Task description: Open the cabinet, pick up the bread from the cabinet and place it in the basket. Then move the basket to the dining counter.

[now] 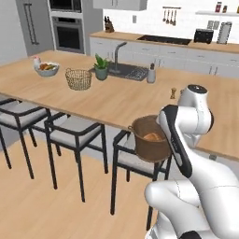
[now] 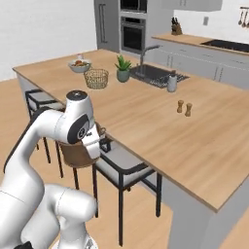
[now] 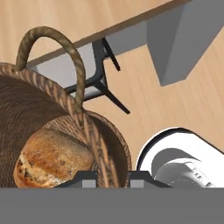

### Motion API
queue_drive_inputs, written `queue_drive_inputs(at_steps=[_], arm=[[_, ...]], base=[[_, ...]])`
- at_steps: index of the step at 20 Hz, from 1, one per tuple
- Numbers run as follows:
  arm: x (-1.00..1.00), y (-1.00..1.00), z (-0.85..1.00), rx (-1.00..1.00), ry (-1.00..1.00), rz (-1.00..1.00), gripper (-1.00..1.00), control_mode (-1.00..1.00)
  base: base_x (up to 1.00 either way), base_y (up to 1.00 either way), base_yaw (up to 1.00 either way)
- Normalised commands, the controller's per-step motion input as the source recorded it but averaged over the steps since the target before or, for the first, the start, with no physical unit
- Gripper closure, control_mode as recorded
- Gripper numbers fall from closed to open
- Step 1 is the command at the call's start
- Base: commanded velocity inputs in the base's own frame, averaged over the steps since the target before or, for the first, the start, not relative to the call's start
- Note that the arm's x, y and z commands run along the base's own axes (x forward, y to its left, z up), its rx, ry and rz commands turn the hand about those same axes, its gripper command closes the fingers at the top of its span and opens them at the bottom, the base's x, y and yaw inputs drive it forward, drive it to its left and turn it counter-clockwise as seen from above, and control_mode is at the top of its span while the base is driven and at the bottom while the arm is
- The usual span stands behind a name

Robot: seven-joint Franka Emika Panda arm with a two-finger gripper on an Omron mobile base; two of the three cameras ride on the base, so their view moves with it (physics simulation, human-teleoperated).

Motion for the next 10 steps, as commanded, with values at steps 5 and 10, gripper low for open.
queue_drive_inputs(at_steps=[5,10], arm=[[0.00,0.00,0.00,0.00,0.00,0.00,1.00,1.00],[0.00,0.00,0.00,0.00,0.00,0.00,1.00,1.00]], base=[[0.90,0.18,-0.49],[0.67,0.08,-0.35]])
